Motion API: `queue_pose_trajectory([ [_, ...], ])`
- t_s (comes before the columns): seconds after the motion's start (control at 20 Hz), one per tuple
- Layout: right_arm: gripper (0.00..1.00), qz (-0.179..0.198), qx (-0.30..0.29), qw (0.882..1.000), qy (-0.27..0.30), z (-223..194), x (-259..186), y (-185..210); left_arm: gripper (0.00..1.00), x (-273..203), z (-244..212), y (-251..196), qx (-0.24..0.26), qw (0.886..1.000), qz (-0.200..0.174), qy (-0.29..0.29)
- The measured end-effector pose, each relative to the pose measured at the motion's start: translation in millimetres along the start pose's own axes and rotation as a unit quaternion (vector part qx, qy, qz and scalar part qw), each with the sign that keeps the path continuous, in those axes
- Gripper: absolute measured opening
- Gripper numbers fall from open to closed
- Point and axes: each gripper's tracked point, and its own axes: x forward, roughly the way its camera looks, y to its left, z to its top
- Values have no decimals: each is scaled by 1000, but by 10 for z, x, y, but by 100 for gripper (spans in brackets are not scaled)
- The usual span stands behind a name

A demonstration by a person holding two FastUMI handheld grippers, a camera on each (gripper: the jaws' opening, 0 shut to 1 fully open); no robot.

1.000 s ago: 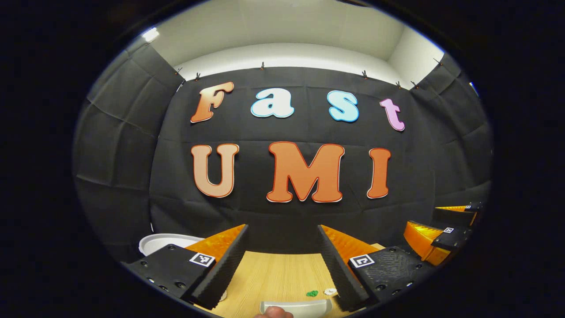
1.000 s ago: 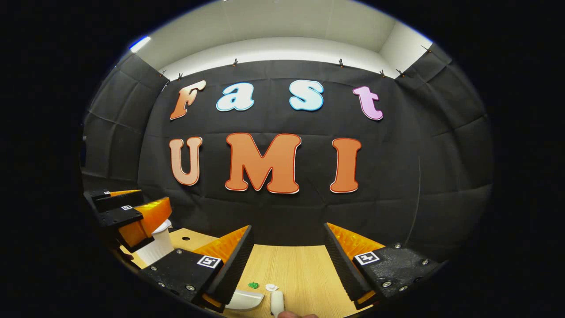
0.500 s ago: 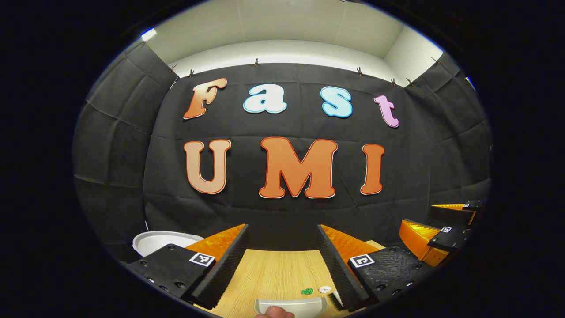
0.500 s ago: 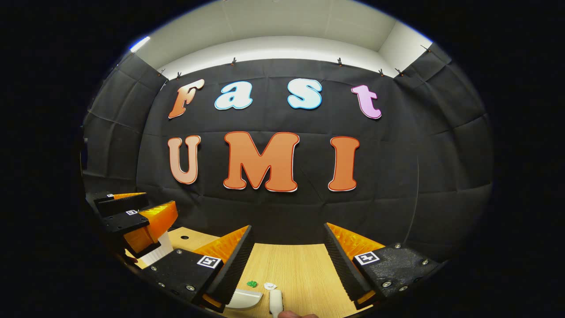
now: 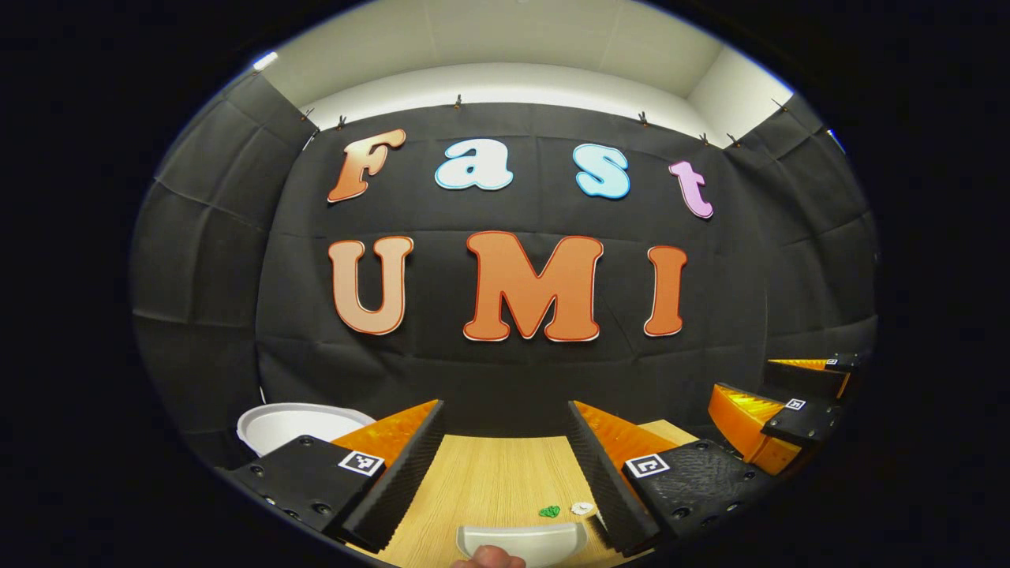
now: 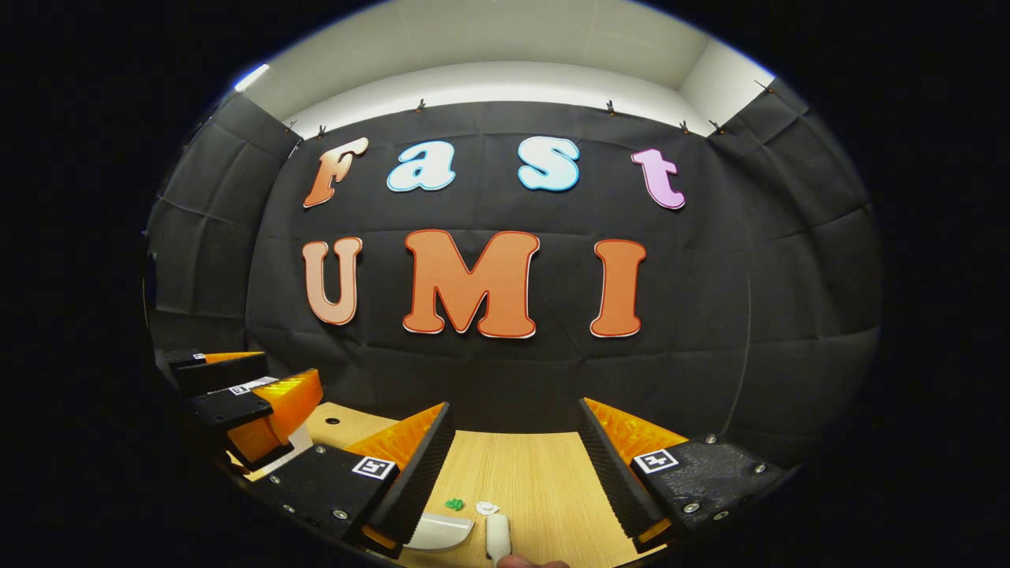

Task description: Pick up the small broom and dustpan from the desktop, sweep the trash into the dustpan with the broom, and then empty the trash into the garbage bin.

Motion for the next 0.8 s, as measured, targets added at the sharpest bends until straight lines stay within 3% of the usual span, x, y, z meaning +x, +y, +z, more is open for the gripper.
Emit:
queue_pose_trajectory([
  [0.6,94,-27,0,999,37,-171,-58,169,95,44,-173,237,-14,1000,-11,20],
  [0.8,94,-51,1,998,44,-207,-106,238,95,31,-272,340,-21,999,-31,31],
])
